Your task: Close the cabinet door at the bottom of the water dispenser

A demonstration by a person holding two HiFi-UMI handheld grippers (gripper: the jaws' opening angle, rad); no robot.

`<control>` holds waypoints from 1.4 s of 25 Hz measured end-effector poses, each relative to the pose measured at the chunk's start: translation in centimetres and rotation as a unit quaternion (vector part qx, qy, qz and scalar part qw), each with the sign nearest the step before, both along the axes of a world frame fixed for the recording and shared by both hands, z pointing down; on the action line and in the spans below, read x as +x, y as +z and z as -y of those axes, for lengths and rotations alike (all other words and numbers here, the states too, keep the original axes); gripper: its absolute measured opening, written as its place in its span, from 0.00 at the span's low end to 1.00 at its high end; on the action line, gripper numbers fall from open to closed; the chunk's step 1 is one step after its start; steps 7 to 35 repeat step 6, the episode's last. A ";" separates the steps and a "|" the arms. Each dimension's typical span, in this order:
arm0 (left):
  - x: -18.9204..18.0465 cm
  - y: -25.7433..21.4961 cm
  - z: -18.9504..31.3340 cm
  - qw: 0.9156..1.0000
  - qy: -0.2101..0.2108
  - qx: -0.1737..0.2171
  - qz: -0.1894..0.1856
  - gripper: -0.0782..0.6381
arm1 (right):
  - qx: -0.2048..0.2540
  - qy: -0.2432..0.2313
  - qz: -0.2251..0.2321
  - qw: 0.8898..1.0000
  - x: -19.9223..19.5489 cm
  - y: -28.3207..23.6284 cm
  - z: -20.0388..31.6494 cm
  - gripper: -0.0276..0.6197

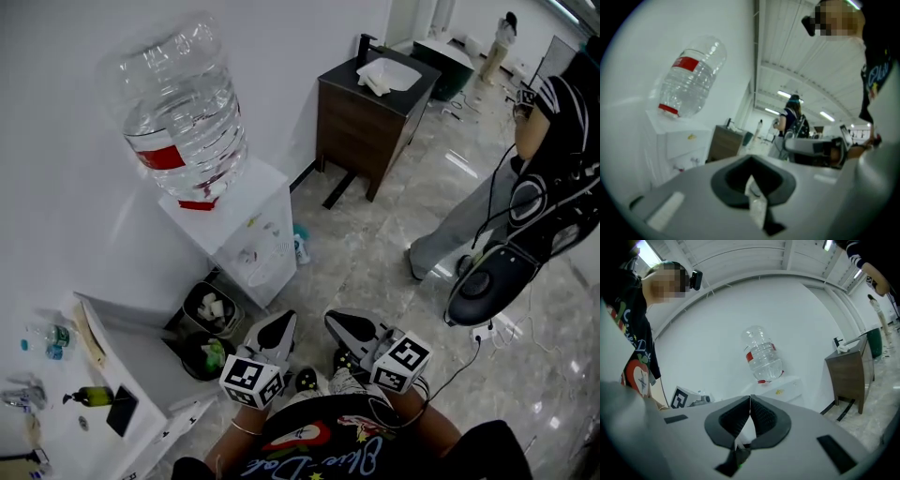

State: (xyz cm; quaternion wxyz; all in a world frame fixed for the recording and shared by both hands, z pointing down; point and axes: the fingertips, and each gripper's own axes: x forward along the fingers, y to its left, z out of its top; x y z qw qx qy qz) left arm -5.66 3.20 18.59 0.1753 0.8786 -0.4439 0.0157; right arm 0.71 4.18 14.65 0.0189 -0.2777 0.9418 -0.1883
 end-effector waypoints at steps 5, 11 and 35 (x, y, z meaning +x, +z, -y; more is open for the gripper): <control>0.3 0.3 0.5 1.000 0.005 0.001 0.001 0.10 | 0.012 0.002 0.004 1.000 0.5 0.1 0.8 0.07; 0.3 0.4 0.6 1.000 0.005 0.002 0.000 0.11 | 0.018 -0.003 0.005 1.000 0.4 0.0 0.9 0.07; 0.3 0.4 0.6 1.000 0.005 0.002 0.000 0.11 | 0.018 -0.003 0.005 1.000 0.4 0.0 0.9 0.07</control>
